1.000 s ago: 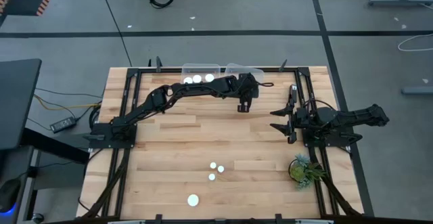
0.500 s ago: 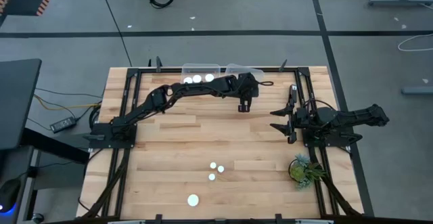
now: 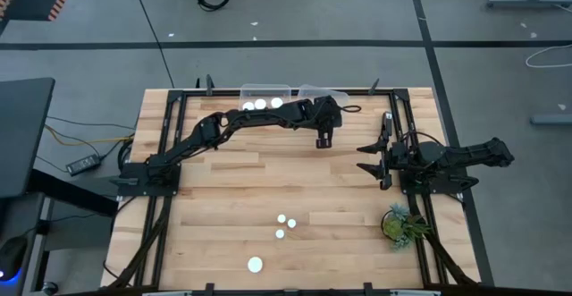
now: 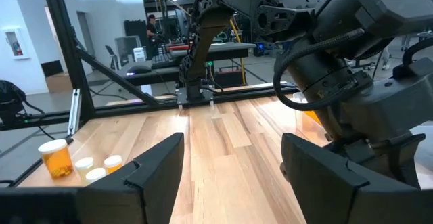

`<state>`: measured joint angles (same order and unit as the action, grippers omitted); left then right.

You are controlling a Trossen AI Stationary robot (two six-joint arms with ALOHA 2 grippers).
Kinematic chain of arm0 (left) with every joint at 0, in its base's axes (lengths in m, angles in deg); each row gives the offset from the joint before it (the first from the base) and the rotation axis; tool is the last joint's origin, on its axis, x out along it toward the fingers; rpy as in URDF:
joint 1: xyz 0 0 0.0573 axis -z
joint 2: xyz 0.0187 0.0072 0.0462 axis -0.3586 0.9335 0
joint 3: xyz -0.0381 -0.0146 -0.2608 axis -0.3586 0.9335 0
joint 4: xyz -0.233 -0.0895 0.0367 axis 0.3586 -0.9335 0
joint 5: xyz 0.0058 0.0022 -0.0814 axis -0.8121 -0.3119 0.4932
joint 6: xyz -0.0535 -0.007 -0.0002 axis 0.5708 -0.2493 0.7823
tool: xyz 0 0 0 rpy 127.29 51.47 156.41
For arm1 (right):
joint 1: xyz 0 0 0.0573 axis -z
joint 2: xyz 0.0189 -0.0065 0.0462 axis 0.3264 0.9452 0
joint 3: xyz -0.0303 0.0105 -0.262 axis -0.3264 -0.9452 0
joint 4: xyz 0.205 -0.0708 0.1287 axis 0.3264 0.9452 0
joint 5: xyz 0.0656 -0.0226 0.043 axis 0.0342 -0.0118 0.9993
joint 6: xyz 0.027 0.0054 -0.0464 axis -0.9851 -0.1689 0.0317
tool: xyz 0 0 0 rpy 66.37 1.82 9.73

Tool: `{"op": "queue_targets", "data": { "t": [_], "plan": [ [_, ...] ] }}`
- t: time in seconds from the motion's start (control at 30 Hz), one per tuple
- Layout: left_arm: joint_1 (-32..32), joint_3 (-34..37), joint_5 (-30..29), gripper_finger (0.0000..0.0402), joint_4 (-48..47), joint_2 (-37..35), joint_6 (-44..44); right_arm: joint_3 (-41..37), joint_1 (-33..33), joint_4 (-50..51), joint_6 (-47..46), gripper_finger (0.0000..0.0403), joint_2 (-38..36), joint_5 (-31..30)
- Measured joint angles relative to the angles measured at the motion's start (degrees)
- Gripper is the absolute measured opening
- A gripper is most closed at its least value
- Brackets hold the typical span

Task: Pick and place medicine bottles into bin by pill shape (circle, oval)
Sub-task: Adjust the right transparent bin

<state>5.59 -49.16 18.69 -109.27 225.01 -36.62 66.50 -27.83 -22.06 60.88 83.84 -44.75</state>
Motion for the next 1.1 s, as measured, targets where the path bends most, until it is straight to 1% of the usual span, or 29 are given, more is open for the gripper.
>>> {"op": "queue_targets", "data": {
  "t": [0.2, 0.4, 0.6, 0.8, 0.97, 1.1],
  "plan": [
    [0.0, 0.0, 0.0, 0.0003, 1.6, 0.0, 2.5, 0.0, 0.0, 0.0, 0.0, 0.0255, 0.0, 0.0],
    [0.0, 0.0, 0.0, 0.0011, 2.5, 0.0, 4.5, 0.0, 0.0, 0.0, 0.0, 0.0255, 0.0, 0.0],
    [0.3, 0.0, -1.2, 0.0003, 2.6, 0.0, 5.0, 0.0, 0.0, 0.0, 0.0, 0.0255, 0.0, 0.0],
    [0.3, 0.0, -2.2, 0.0009, 2.8, 0.0, 7.4, 0.0, 0.0, 0.0, 0.0, 0.0255, 0.0, 0.0],
    [0.4, 0.0, -3.7, 0.0003, 3.3, 0.0, 7.5, 0.0, 0.0, 0.0, 0.0, 0.0255, 0.0, 0.0],
    [0.5, 0.0, -4.5, 0.0007, 3.8, 0.0, 7.5, 0.0, 0.0, 0.0, 0.0, 0.0255, 0.0, 0.0]
  ]
}}
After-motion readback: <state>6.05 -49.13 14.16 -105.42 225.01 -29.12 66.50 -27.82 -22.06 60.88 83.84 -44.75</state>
